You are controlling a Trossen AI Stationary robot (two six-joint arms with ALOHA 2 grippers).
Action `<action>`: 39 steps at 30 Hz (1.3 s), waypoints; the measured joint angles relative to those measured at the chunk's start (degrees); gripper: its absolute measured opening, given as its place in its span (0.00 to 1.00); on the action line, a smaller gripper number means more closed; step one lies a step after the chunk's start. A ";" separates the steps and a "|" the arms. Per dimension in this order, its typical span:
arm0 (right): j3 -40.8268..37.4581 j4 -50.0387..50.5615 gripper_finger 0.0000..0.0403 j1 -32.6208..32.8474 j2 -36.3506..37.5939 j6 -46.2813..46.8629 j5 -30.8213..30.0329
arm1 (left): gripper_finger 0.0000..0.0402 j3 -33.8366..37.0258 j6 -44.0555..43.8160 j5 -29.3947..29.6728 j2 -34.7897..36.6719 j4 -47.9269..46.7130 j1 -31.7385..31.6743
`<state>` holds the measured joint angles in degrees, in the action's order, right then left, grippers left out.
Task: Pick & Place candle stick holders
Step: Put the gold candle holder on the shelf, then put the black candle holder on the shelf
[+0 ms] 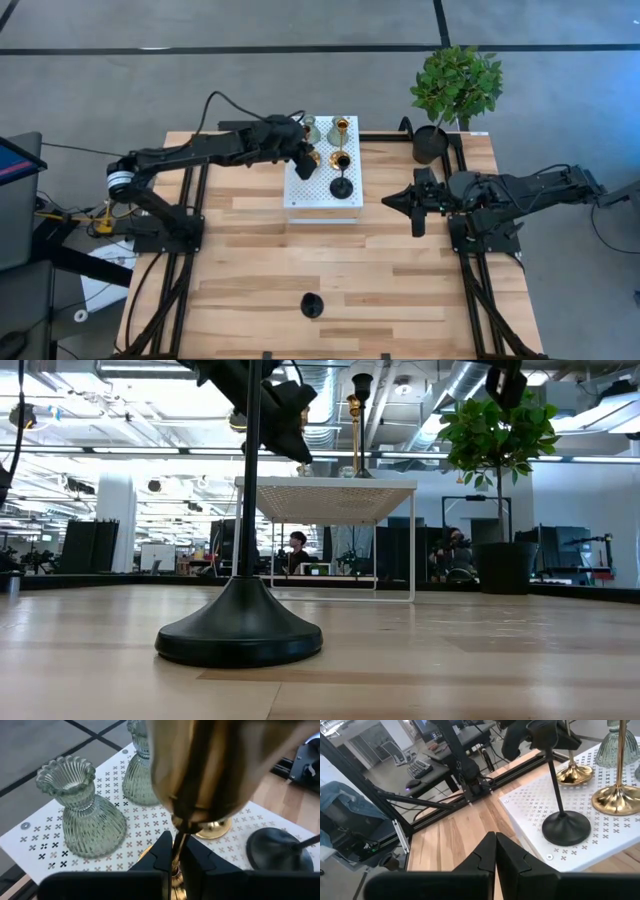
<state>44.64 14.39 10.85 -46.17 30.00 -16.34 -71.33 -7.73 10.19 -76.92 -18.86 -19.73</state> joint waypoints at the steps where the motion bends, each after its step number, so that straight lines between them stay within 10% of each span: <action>1: 0.00 0.18 0.00 0.00 0.00 0.00 0.00 | 0.04 0.00 0.00 0.00 -0.17 0.15 -0.10; 26: 0.00 1.93 0.00 0.00 0.00 -0.11 -0.16 | 0.19 0.00 0.18 2.78 -1.62 3.09 -0.90; 39: 0.00 1.89 0.00 0.00 0.04 -0.04 -0.17 | 0.25 0.05 0.38 -8.32 1.56 -0.83 -0.58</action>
<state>44.64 16.28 10.85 -46.13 29.95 -16.51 -71.28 -7.35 1.87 -75.36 -19.68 -20.32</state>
